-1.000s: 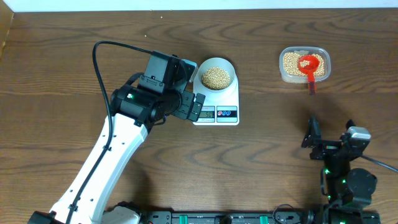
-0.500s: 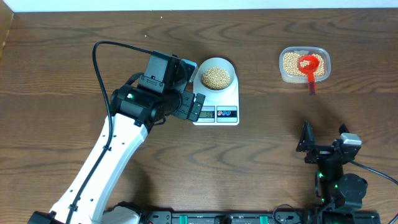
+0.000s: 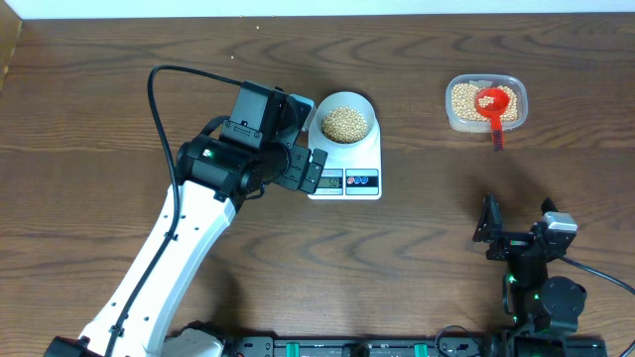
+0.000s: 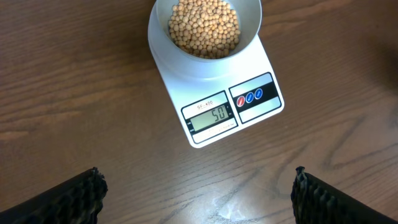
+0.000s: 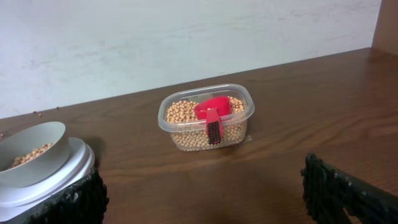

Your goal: Scoop item into bowl and weigh 50g on scale

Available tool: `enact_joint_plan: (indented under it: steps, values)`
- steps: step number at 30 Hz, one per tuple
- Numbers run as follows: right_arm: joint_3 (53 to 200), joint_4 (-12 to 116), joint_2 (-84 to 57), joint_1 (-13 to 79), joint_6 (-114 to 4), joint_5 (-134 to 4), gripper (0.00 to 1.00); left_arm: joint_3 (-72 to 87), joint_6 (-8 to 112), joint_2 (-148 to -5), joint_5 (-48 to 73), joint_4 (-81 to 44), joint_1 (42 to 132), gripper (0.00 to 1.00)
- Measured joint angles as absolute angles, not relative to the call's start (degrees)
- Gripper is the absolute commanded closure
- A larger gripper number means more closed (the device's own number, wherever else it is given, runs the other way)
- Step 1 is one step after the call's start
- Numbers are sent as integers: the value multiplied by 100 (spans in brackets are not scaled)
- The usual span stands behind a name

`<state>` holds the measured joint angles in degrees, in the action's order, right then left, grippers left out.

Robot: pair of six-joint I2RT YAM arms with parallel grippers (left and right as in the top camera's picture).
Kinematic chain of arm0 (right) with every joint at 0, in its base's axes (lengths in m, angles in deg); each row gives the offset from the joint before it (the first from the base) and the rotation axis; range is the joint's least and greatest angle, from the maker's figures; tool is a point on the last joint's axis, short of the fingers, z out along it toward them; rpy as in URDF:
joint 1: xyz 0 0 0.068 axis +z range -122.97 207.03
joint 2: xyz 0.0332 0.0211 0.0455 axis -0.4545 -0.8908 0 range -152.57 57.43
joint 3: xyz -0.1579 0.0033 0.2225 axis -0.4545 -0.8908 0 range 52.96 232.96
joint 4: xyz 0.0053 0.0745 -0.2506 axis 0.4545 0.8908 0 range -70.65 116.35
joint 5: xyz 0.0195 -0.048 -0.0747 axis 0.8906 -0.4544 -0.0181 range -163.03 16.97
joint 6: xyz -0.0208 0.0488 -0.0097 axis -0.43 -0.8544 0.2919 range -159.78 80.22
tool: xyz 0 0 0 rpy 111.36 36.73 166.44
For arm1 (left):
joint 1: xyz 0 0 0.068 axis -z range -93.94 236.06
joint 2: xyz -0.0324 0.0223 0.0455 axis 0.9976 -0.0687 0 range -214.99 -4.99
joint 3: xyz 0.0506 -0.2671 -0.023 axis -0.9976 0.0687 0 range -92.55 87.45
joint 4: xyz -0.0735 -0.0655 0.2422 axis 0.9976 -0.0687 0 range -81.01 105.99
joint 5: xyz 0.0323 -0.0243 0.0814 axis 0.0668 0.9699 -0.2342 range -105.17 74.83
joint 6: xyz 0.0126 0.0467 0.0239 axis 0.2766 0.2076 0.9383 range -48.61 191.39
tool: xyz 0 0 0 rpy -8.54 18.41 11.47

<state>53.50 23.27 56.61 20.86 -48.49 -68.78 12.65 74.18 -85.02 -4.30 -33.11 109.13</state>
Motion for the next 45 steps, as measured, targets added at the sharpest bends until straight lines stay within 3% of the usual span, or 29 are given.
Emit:
enact_joint_plan:
  steps: [29, 37, 45]
  values:
    - [5350, 2330, 5661, 2086, -4849, -6880, 1, 1265, 7440, -8366, -650, -3504, 10904, 3]
    - [5350, 2330, 5661, 2086, -4849, -6880, 1, 1566, 7436, -6991, -650, -2844, 10203, 3]
    - [5350, 2332, 5674, 2086, -4849, -6882, 1, 2992, 7420, -5199, -652, -2142, 9187, 3]
